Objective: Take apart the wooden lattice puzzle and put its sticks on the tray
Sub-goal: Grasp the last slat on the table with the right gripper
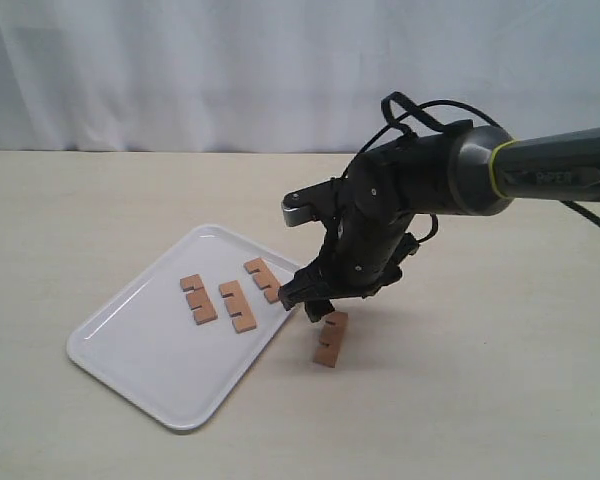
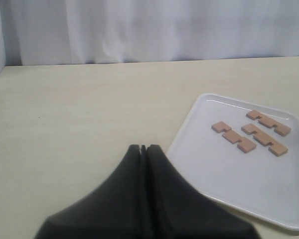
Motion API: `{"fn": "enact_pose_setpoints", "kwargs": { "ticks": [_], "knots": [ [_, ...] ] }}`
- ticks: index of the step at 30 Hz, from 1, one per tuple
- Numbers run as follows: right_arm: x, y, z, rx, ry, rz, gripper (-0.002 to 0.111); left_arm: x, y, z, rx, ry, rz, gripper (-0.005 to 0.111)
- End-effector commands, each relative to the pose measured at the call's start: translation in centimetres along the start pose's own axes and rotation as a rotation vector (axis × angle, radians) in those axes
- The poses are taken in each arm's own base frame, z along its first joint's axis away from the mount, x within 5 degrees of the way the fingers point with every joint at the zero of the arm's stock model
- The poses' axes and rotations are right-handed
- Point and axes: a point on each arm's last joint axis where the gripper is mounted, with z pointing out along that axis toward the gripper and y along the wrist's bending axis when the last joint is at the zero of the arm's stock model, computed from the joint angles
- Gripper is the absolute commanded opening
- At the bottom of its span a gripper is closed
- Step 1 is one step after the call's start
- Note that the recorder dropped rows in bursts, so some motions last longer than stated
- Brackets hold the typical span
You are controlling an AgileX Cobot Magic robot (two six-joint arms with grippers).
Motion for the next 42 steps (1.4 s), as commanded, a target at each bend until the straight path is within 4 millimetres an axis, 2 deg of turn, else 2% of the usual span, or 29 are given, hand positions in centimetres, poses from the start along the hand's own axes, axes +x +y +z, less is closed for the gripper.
{"fn": "enact_pose_setpoints", "kwargs": {
  "ticks": [1,6,11,13,18,23,27,33,38,42],
  "knots": [
    [0.1,0.4,1.0,0.037,0.006,0.103,0.068,-0.1,0.0,0.0,0.008,-0.01,0.0,0.0],
    [0.6,0.4,2.6,0.042,0.046,0.115,0.068,-0.1,0.0,0.0,0.008,-0.01,0.0,0.0],
    [0.7,0.6,3.0,0.03,0.062,0.135,0.066,-0.1,0.0,0.0,0.008,-0.01,0.0,0.0],
    [0.8,0.6,3.0,0.031,0.066,0.135,0.058,-0.1,0.0,0.0,0.008,-0.01,0.0,0.0],
    [1.1,0.5,3.0,0.041,0.106,0.135,0.028,-0.1,0.0,0.0,0.008,-0.01,0.0,0.0],
    [1.4,0.5,3.0,0.049,0.137,0.133,0.006,-0.1,0.0,0.0,0.008,-0.01,0.0,0.0],
    [1.4,0.4,2.6,0.05,0.141,0.125,0.004,-0.1,0.0,0.0,0.008,-0.01,0.0,0.0],
    [1.0,0.4,0.8,0.045,0.101,0.129,0.004,-0.1,0.0,0.0,0.008,-0.01,0.0,0.0],
    [0.1,0.4,-0.8,0.019,0.009,0.138,0.004,-0.1,0.0,0.0,0.008,-0.01,0.0,0.0],
    [-0.7,1.1,-1.2,-0.061,-0.076,0.209,0.004,-0.1,0.0,0.0,0.008,-0.01,0.0,0.0]
  ]
}}
